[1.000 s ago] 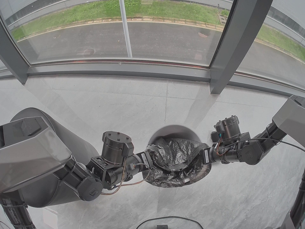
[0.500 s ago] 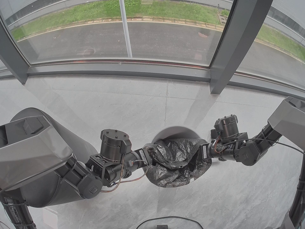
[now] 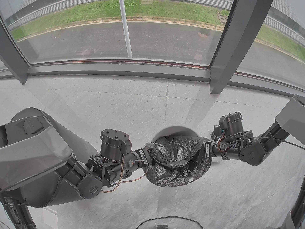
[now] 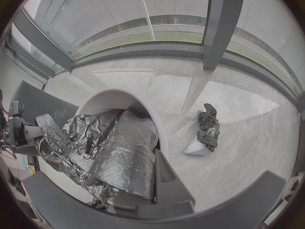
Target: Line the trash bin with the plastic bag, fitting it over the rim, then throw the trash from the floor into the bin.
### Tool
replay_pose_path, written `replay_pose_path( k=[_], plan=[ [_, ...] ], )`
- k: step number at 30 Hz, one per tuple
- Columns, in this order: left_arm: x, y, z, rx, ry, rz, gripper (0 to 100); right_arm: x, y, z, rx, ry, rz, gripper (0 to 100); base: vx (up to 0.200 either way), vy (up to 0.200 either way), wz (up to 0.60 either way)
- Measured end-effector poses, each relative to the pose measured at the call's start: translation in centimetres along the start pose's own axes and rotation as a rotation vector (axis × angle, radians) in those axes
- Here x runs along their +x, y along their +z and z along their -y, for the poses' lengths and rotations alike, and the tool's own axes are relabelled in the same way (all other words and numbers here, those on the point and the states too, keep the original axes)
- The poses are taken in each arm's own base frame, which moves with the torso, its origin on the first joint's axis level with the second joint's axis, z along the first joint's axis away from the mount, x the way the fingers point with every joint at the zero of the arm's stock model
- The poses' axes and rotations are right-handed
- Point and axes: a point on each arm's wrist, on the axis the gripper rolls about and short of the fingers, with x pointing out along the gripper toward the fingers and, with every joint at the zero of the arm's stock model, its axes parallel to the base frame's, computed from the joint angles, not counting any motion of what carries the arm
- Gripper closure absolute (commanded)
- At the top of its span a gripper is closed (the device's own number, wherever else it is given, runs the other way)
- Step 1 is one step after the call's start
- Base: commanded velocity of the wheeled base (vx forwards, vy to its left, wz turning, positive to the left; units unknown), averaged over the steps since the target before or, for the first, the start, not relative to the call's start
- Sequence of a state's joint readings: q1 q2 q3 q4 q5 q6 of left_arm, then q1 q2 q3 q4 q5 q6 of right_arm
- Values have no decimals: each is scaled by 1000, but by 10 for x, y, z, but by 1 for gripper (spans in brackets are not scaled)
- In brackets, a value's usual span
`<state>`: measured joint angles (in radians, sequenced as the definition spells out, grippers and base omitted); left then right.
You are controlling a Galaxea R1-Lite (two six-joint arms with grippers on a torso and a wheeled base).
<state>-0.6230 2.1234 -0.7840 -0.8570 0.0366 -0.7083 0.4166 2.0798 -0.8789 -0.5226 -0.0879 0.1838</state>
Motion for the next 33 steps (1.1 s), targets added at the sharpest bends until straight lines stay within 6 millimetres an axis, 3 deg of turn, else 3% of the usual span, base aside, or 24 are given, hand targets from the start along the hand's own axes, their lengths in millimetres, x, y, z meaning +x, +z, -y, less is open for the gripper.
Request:
replay_pose_path(
  k=[13, 14, 23, 33],
  plan=[
    [0, -1, 0, -2, 1, -2, 100, -2, -8, 7, 6, -15, -24, 100, 0, 0, 0],
    [0, -1, 0, -2, 0, -2, 100, -3, -8, 7, 6, -16, -24, 0, 0, 0, 0],
    [-1, -1, 0, -3, -1, -1, 100, -7, -6, 10, 11, -42, -12, 0, 0, 0, 0],
    [-2, 1, 3, -2, -27, 23, 100, -36, 10, 13, 3, -26, 64, 0, 0, 0, 0]
  ],
)
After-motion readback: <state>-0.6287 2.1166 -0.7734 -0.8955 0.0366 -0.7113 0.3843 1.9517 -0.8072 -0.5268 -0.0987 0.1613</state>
